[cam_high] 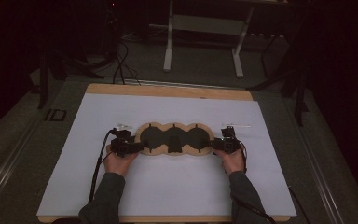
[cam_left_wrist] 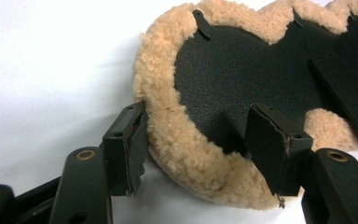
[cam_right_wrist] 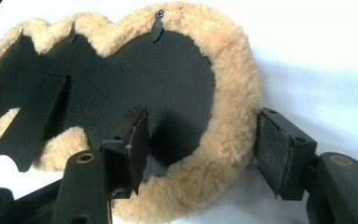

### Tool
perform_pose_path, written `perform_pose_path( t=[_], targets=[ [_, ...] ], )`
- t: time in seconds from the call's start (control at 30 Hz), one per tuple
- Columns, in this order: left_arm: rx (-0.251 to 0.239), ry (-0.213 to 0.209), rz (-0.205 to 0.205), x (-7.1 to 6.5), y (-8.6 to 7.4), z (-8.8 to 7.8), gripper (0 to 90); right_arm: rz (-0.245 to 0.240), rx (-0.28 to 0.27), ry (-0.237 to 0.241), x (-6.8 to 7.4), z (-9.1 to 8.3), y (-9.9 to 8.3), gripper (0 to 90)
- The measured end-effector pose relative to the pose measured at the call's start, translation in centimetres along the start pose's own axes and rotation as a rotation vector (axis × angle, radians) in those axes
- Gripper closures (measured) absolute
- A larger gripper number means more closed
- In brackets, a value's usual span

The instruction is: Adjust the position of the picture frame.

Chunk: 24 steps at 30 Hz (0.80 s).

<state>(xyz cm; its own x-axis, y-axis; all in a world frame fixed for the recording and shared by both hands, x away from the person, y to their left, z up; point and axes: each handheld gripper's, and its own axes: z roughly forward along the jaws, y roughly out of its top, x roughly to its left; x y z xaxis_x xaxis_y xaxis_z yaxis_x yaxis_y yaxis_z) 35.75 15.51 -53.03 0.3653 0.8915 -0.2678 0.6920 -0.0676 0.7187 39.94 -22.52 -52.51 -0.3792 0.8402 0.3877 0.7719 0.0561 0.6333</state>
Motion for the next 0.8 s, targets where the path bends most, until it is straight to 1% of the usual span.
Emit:
perform_pose_path(
  t=[0.3,0.5,0.8],
  targets=[
    [0.018,-0.014,-0.003,-0.2,-0.5,-0.6,40.8,-0.004,0.011,0.000,0.3,-0.6,-0.8,38.3],
    [0.036,-0.007,0.015,-0.8,-1.0,-1.2,41.1,-0.014,0.016,-0.003,0.7,-1.2,-1.5,38.2],
    [0.049,-0.014,0.016,-1.3,-1.9,-2.1,41.1,-0.019,0.027,-0.005,1.2,-2.0,-2.6,37.8]
  ],
)
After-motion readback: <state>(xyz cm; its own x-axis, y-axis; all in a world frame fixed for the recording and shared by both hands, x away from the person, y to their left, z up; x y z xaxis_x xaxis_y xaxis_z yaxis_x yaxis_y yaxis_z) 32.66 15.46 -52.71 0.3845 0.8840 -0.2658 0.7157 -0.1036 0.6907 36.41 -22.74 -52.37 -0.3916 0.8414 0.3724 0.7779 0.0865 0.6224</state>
